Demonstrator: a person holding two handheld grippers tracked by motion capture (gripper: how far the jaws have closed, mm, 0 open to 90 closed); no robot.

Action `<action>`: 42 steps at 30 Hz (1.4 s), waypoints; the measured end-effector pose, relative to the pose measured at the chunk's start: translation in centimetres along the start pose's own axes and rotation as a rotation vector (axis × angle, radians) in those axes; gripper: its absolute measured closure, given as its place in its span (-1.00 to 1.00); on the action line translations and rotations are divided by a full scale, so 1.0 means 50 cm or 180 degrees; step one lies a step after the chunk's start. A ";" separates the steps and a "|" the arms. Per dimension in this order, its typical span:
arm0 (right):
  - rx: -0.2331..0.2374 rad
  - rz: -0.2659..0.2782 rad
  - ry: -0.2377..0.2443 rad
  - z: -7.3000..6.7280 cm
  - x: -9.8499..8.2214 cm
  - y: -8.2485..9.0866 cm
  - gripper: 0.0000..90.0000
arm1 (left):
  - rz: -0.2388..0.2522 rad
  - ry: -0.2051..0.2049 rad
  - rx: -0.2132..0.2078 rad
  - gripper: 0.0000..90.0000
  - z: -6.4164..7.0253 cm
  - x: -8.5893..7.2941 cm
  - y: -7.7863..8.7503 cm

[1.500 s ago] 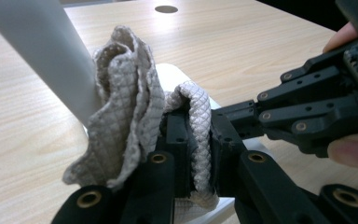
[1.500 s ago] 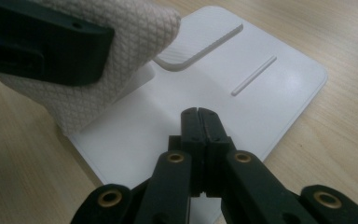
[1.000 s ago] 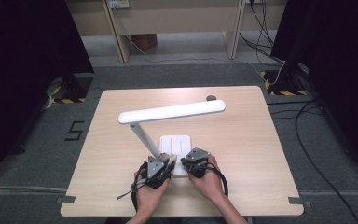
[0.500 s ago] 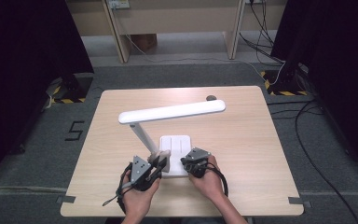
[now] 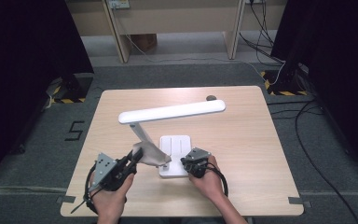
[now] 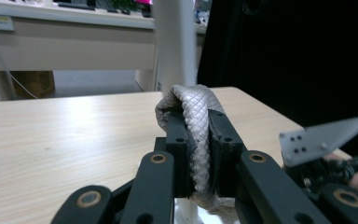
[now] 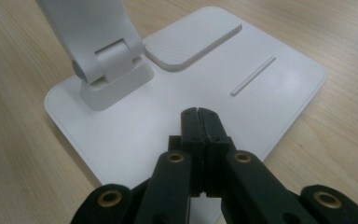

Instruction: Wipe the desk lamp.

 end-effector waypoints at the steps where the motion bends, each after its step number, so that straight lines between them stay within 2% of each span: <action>1: -0.0001 0.0001 0.0000 0.000 0.000 0.000 1.00 | 0.0015 0.0009 0.0010 0.78 -0.005 0.005 0.005; 9: 0.0007 0.0008 0.0006 0.001 0.001 -0.001 1.00 | 0.0259 0.0097 0.0117 0.78 -0.043 0.053 0.033; 17: 0.0008 0.0014 0.0004 0.002 0.001 -0.001 1.00 | 0.0397 0.0156 0.0201 0.78 -0.070 0.093 0.027; 24: 0.0011 0.0014 0.0008 0.002 0.000 -0.001 1.00 | 0.0390 0.0206 0.0430 0.79 -0.117 0.092 0.035; 27: 0.0012 0.0015 0.0005 0.002 0.001 -0.001 1.00 | 0.0387 0.0232 0.0454 0.79 -0.128 0.088 0.038; 30: 0.0002 0.0013 0.0010 0.002 0.001 -0.001 1.00 | 0.0412 0.0185 0.0330 0.78 -0.116 0.087 0.035; 33: 0.0007 0.0015 0.0008 0.002 0.001 -0.002 1.00 | 0.0438 0.0187 0.0122 0.78 -0.097 0.087 0.026; 37: 0.0013 0.0015 0.0008 0.002 0.001 -0.002 1.00 | 0.0501 0.0147 -0.0080 0.78 -0.075 0.094 0.018; 42: 0.0008 0.0017 0.0024 0.002 0.001 -0.002 1.00 | 0.0513 0.0225 -0.0235 0.78 -0.065 0.098 0.011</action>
Point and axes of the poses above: each handheld gripper's, and its own axes: y roughly backward along the jaws, x roughly out of its top, z roughly to its right, the point moved 3 cm from there along -y, roughly forward along the jaws, and after that the axes turned 5 degrees about -z, right-handed, at the moved point
